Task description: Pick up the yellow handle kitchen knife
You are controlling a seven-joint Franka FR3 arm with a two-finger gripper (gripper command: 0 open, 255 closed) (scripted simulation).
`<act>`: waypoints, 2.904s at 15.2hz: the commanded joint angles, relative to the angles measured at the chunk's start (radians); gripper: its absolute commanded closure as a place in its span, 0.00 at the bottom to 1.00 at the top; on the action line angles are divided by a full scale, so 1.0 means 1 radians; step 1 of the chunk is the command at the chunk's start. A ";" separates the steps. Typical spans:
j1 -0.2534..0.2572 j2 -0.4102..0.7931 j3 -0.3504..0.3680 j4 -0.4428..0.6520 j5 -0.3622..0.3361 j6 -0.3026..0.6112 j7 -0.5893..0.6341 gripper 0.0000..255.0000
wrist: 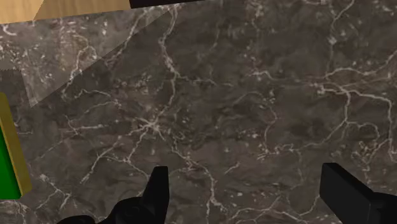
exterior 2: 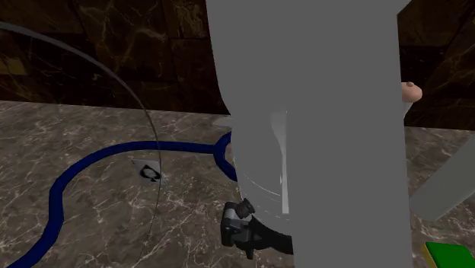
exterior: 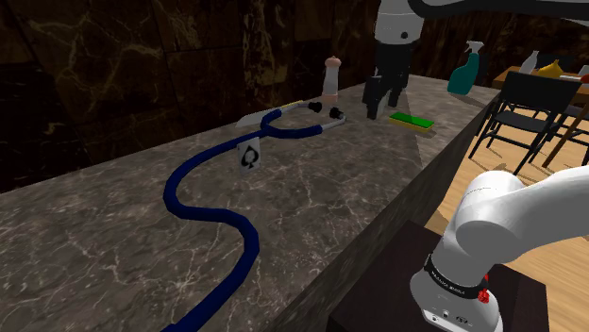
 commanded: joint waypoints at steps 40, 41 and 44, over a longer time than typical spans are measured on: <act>-0.113 1.316 0.301 1.136 -0.025 0.191 1.678 0.00; -0.115 1.312 0.301 1.116 -0.024 0.207 1.679 0.00; -0.122 1.304 0.301 1.062 -0.023 0.252 1.680 0.00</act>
